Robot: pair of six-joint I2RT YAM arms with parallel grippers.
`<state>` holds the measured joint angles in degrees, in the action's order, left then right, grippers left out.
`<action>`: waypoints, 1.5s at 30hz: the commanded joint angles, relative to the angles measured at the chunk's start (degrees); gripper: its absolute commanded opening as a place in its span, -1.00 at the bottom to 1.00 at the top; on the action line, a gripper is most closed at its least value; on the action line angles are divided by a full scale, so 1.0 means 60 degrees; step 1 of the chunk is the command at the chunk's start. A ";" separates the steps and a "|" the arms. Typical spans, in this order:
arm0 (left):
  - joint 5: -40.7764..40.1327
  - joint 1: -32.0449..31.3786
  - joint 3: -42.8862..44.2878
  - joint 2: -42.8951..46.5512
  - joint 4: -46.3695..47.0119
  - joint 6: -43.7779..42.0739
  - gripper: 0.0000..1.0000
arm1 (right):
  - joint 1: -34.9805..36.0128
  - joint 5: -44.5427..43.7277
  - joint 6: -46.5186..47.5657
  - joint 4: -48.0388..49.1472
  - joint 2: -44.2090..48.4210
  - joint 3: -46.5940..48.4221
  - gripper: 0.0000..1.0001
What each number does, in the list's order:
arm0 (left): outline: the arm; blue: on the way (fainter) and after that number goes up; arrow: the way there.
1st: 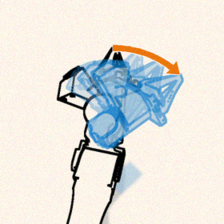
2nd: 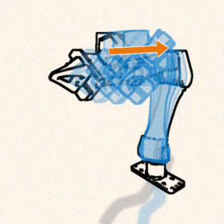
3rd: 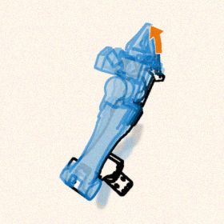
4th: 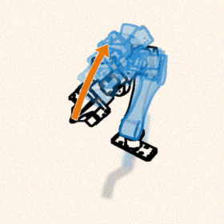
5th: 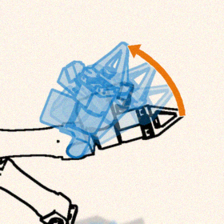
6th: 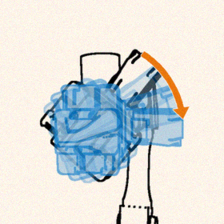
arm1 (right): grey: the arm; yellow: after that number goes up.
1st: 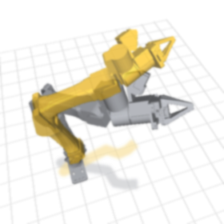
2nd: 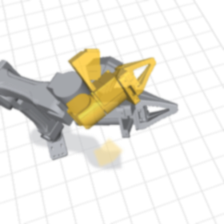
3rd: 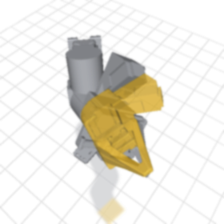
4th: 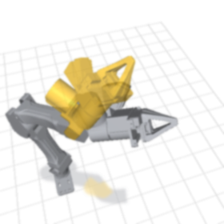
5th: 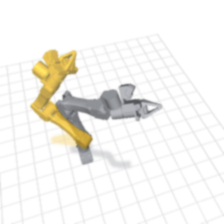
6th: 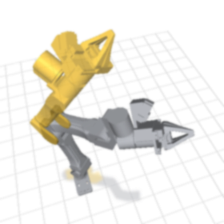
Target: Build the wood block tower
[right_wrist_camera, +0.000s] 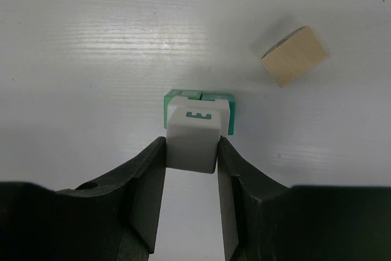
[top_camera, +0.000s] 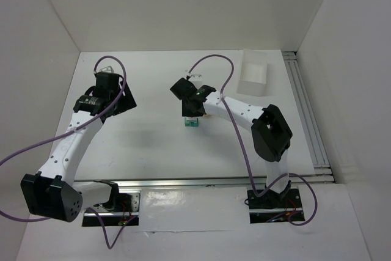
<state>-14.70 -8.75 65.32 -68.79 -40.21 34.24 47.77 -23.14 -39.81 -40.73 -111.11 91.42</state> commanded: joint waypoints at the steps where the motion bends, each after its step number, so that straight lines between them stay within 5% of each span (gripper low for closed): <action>1: 0.0033 0.0053 -0.0032 0.0245 0.0197 -0.0184 0.64 | 0.0095 -0.0099 -0.0088 0.0050 -0.0144 0.0042 -0.35; 23: 0.0033 0.0053 -0.0032 0.0245 0.0197 -0.0184 0.64 | 0.0095 -0.0011 0.0000 0.0050 -0.0232 0.0042 -0.22; 45: 0.0033 0.0053 -0.0032 0.0245 0.0197 -0.0184 0.64 | 0.0095 -0.0391 0.0424 -0.0433 -0.0144 0.0949 0.59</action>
<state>-14.70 -8.75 65.32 -68.79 -40.23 34.24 47.77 -23.00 -38.35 -42.06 -112.53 92.92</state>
